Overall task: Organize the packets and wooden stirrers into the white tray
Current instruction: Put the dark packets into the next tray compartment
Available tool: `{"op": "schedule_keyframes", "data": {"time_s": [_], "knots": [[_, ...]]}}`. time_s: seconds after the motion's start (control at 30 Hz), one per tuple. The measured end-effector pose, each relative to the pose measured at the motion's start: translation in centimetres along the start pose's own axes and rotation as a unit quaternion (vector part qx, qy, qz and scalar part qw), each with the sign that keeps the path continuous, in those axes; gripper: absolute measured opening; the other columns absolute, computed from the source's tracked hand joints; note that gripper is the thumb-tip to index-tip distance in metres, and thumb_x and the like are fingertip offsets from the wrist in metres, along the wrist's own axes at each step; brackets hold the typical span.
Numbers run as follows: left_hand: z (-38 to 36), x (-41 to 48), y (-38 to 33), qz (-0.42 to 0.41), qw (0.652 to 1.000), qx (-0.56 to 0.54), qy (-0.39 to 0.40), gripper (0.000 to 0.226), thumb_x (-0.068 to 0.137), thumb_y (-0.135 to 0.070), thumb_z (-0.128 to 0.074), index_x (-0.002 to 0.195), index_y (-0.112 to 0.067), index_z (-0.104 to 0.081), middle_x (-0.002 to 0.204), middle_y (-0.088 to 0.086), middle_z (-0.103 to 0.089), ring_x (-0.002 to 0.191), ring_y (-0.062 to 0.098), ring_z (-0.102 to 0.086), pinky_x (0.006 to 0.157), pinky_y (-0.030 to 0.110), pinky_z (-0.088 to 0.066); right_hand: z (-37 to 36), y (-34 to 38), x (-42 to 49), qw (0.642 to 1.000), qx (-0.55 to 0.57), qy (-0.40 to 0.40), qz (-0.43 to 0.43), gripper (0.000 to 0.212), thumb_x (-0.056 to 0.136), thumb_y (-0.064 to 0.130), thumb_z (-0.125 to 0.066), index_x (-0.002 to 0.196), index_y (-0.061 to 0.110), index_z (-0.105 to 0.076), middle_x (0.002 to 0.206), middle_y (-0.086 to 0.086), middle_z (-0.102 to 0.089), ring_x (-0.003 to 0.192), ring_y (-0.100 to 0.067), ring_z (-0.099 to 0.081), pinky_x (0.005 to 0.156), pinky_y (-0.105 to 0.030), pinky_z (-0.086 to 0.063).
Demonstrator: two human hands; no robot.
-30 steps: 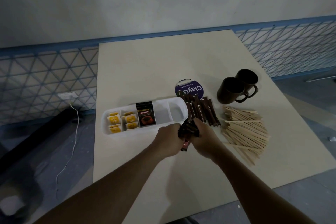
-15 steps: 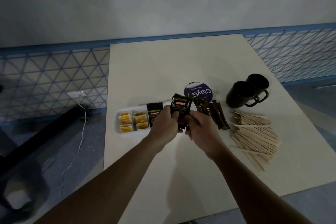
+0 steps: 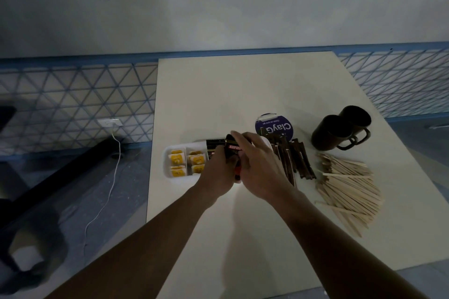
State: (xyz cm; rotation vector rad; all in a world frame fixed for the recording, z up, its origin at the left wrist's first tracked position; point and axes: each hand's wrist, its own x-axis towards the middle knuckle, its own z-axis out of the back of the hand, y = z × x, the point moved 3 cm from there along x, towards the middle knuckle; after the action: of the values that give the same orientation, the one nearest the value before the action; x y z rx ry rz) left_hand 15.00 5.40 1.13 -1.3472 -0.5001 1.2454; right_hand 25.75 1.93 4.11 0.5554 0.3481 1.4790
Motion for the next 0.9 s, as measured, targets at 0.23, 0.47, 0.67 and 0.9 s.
{"op": "schedule_keyframes", "data": {"time_s": [0.23,0.47,0.67,0.9], "knots": [[1.5,-0.1,0.2,0.0,0.998,-0.053,-0.033,0.02,0.103,-0.012,-0.038,0.119,-0.008,-0.05,0.102,0.012,-0.067,0.078,0.021,-0.066,0.069,0.041,-0.058,-0.6,0.1,1.2,0.992,0.097,0.001,-0.076,0.052,0.098,0.009,-0.05,0.148,0.016,-0.041,0.138,-0.003,-0.055,0.118,-0.02,-0.058,0.094,-0.024,-0.044],[2.7,0.4,0.7,0.027,0.995,-0.067,-0.062,0.021,0.104,-0.023,-0.038,0.12,-0.011,-0.045,0.106,0.009,-0.068,0.083,0.03,-0.072,0.08,0.051,-0.059,-2.3,-0.4,1.7,0.965,0.191,0.038,-0.174,0.014,0.093,0.019,-0.06,0.095,0.024,-0.073,0.08,0.009,-0.072,0.078,-0.016,-0.068,0.08,-0.046,-0.058],[3.6,0.5,0.3,0.032,0.995,-0.082,-0.046,0.022,0.105,-0.026,-0.038,0.117,-0.011,-0.049,0.108,0.013,-0.066,0.098,0.031,-0.068,0.084,0.054,-0.057,-3.0,-0.5,2.8,0.946,0.245,0.035,-0.208,0.017,0.086,0.014,-0.067,0.072,0.022,-0.067,0.06,0.008,-0.063,0.057,-0.013,-0.056,0.057,-0.035,-0.048],[6.5,1.3,0.6,-0.029,0.987,0.119,-0.101,0.044,0.093,-0.027,-0.063,0.132,-0.015,-0.048,0.118,0.008,-0.056,0.104,0.02,-0.058,0.083,0.031,-0.05,-2.1,-0.7,3.9,0.968,0.151,0.026,-0.197,0.013,0.087,0.017,-0.072,0.074,0.016,-0.069,0.073,0.0,-0.071,0.067,-0.018,-0.064,0.059,-0.028,-0.047]]}}
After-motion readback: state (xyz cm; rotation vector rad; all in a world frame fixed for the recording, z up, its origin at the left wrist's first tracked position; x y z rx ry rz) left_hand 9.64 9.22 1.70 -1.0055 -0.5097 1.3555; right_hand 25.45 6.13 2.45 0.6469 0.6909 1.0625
